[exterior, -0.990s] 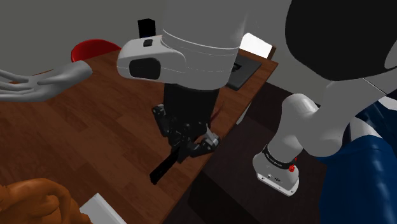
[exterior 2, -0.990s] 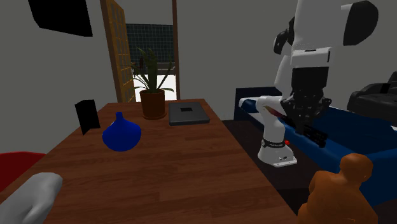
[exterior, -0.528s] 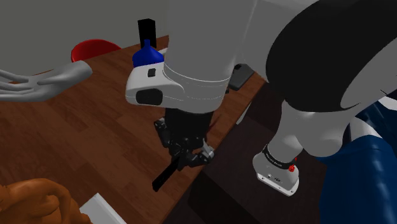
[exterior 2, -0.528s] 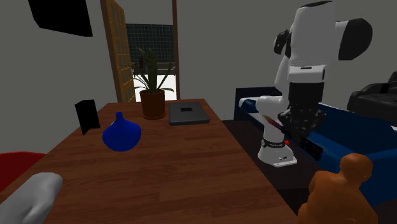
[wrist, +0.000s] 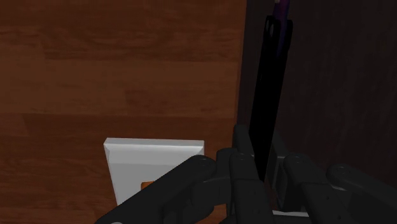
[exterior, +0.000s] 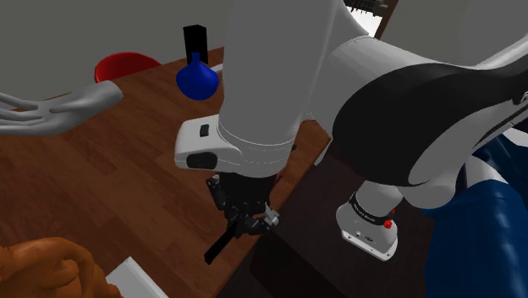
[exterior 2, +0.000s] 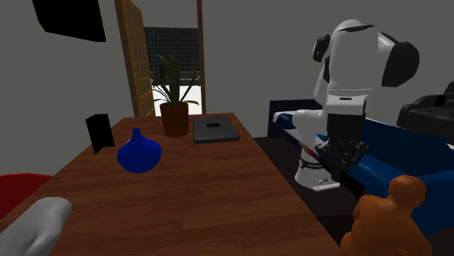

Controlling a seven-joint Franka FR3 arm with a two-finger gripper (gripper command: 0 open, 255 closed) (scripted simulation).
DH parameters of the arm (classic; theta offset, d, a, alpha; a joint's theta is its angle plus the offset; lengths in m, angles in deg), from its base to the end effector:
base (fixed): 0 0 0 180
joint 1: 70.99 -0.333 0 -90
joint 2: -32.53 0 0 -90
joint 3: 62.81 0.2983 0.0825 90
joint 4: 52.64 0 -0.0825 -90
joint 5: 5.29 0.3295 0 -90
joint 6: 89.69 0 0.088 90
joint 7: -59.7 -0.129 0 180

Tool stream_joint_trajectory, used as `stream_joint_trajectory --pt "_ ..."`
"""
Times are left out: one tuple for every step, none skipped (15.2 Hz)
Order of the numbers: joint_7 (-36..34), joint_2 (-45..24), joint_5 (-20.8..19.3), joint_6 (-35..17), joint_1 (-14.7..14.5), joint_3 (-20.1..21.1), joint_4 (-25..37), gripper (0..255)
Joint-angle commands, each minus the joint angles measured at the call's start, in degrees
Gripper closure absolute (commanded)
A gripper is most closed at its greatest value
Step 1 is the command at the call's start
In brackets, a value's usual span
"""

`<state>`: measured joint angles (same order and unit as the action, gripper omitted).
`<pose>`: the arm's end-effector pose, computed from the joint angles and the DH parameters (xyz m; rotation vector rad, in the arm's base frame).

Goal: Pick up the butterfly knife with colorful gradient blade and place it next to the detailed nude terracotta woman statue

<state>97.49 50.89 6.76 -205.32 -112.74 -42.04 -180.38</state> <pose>0.1746 0.3919 0.4825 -2.0558 -2.2398 -0.1137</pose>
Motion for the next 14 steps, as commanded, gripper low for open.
stream_joint_trajectory --pt "0.09 -0.29 0.08 -1.60 -0.05 0.18 -1.28 255" --pt "0.13 -0.48 0.11 -2.39 -0.07 0.27 -1.89 255" --pt "0.17 -0.68 0.14 -3.19 -0.10 0.36 -2.50 255" --pt "0.21 -0.89 0.17 -3.98 -0.11 0.45 -3.08 255" --pt "0.24 -1.12 0.19 -4.79 -0.13 0.54 -3.66 255" --pt "0.27 -1.36 0.21 -5.59 -0.15 0.64 -4.23 255" --pt "0.30 -1.62 0.23 -6.39 -0.16 0.73 -4.79 255" --pt "0.33 -1.89 0.24 -7.20 -0.17 0.83 -5.33 255" --pt "0.35 -2.17 0.25 -8.02 -0.19 0.93 -5.86 255" --pt "0.37 -2.48 0.26 -8.83 -0.20 1.02 -6.39 255" --pt "0.39 -2.79 0.26 -9.65 -0.21 1.12 -6.90 255" --pt "0.40 -3.12 0.25 -10.47 -0.21 1.22 -7.40 255" --pt "0.41 -3.47 0.24 -11.30 -0.22 1.32 -7.88 255" --pt "0.42 -3.83 0.22 -12.13 -0.22 1.42 -8.36 255"
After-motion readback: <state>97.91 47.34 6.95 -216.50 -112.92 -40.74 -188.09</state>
